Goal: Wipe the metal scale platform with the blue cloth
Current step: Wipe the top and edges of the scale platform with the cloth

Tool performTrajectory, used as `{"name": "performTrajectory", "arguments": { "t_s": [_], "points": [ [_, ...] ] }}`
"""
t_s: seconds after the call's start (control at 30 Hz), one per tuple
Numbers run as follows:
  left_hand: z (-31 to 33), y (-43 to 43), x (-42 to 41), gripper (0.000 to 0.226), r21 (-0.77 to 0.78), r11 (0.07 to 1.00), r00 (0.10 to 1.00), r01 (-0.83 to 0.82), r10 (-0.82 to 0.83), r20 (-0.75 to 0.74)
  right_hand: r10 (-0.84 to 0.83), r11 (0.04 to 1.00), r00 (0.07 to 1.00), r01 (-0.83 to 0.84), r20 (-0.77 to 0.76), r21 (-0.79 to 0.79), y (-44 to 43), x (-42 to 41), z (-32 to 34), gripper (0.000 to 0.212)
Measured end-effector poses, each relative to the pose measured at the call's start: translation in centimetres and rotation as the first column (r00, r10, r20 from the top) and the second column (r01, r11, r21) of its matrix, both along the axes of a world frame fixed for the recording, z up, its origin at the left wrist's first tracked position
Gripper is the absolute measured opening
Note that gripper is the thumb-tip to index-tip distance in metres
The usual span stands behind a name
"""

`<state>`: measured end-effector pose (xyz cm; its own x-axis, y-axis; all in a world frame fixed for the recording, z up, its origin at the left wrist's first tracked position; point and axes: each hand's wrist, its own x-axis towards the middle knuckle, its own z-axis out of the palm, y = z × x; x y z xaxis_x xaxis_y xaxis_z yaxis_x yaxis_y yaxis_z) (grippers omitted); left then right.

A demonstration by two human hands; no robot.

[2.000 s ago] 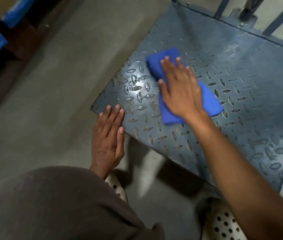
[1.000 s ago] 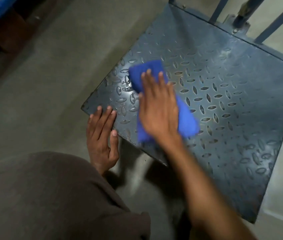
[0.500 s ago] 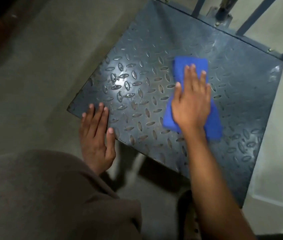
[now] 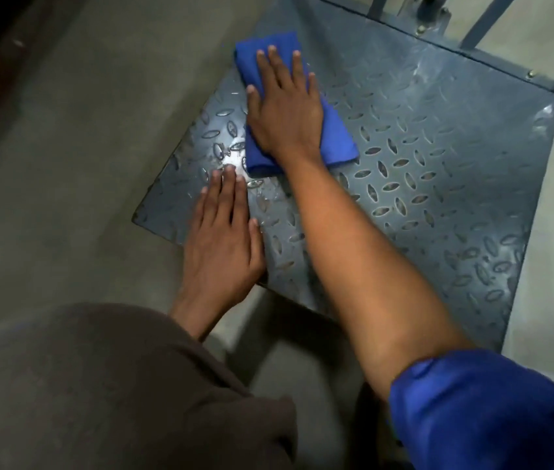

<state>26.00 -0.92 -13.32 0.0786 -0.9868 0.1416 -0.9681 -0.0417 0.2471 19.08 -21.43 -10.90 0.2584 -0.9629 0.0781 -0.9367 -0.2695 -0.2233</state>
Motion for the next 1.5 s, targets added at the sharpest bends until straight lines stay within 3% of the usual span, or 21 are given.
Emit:
{"name": "performTrajectory", "arguments": {
  "t_s": [0.13,0.27,0.33,0.43,0.7,0.87,1.0,1.13,1.23,1.37,1.5],
  "points": [
    [0.6,-3.9,-0.2,0.073,0.060,0.994,0.995,0.095,-0.096,0.019,-0.266,0.963,0.964,0.267,0.021,-0.035,0.6,-9.0,-0.5,0.068],
    [0.7,-6.4,-0.8,0.073,0.107,0.984,0.989,0.139,-0.143,0.030,-0.470,0.882,0.881,0.472,0.055,-0.015,8.1,-14.2,-0.6,0.067],
    [0.9,-7.3,-0.8,0.073,0.103,0.985,0.990,0.135,-0.138,0.020,-0.427,0.903,0.904,0.428,0.036,-0.034,12.2,-12.5,-0.8,0.064],
    [1.1,-8.4,-0.2,0.072,0.099,0.990,0.994,0.105,-0.105,0.000,-0.220,0.975,0.975,0.220,0.006,-0.037,14.5,-7.9,-1.3,0.061],
    [1.6,-13.1,4.3,0.068,0.103,0.995,1.000,-0.002,0.003,-0.003,0.065,0.997,0.998,-0.065,-0.004,-0.035,4.1,-1.4,-0.7,0.058],
    [2.1,-17.0,4.2,0.066,0.107,0.992,0.998,0.068,-0.069,0.008,0.087,0.996,0.996,-0.087,-0.017,0.020,-4.1,-1.8,0.4,0.057],
    [2.1,-19.1,2.0,0.075,0.134,0.985,0.994,0.113,-0.112,-0.010,-0.023,0.999,1.000,0.023,-0.001,0.036,-7.1,-9.3,0.4,0.058],
    [1.8,-18.9,-0.3,0.070,0.134,0.975,0.984,0.176,-0.177,-0.009,-0.276,0.961,0.961,0.276,0.030,-0.005,-3.2,-19.8,-0.3,0.060],
    [1.7,-18.4,-1.0,0.069,0.134,0.971,0.980,0.196,-0.198,-0.002,-0.356,0.934,0.934,0.357,0.021,-0.031,3.2,-21.1,-0.5,0.060],
    [1.3,-18.3,-0.8,0.071,0.101,0.981,0.986,0.166,-0.166,-0.014,-0.112,0.993,0.994,0.112,0.003,-0.026,7.6,-14.0,-0.8,0.058],
    [1.1,-18.7,1.6,0.074,0.078,0.995,0.998,0.062,-0.062,0.004,0.066,0.997,0.998,-0.065,0.007,-0.045,2.4,-7.7,-0.7,0.056]
  ]
}}
